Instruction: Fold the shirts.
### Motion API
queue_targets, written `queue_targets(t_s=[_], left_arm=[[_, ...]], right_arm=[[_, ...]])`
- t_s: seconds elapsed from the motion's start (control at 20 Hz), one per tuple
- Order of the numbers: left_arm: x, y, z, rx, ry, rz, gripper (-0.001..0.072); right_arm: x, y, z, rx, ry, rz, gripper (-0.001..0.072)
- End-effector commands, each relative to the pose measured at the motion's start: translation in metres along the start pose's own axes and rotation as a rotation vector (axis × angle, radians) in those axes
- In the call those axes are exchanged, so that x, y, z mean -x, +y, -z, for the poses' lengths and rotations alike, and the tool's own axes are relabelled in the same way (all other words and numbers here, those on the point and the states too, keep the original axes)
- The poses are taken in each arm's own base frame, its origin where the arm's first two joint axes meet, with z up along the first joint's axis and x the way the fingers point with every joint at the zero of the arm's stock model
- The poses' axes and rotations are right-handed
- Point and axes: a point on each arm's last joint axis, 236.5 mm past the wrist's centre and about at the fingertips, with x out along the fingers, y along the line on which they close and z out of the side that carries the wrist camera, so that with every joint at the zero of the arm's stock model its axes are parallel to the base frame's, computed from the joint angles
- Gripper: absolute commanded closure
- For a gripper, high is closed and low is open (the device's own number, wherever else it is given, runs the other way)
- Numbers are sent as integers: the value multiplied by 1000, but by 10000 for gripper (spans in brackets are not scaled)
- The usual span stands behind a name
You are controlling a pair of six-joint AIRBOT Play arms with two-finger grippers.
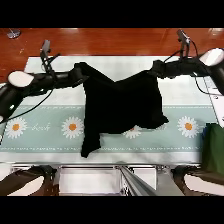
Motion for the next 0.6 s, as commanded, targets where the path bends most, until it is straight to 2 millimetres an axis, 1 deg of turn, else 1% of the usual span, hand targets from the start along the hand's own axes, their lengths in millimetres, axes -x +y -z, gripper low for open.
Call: queue_targets(t_s=[0.0,0.05,0.1,0.15,0.2,0.25,0.3,0.35,0.4,0.45,0.5,0.55], left_arm=[[-42,13,-4,70,19,-2,680],[-49,8,3,81,47,14,658],[-53,5,12,77,87,25,433],[-53,3,20,80,126,37,-5],[-47,4,28,83,178,46,3],[-36,12,35,75,244,46,3],[-21,25,42,86,310,29,3],[-4,43,49,113,376,-4,4],[18,65,60,121,456,-54,4],[38,87,73,133,518,-114,4],[60,106,91,151,574,-165,4],[77,124,112,188,605,-209,4]], right_arm=[[-40,-15,-32,-118,-10,-74,683],[-45,-14,-33,-136,4,-95,660],[-46,-13,-32,-146,20,-110,395],[-43,-13,-27,-142,50,-115,115],[-34,-19,-20,-132,103,-109,102],[-19,-32,-10,-118,166,-85,94],[-2,-51,0,-122,222,-41,94],[21,-79,13,-117,280,42,94],[47,-111,24,-117,320,156,94],[77,-147,34,-139,326,290,94],[107,-173,47,-203,304,385,94],[127,-192,61,-299,254,433,94]])
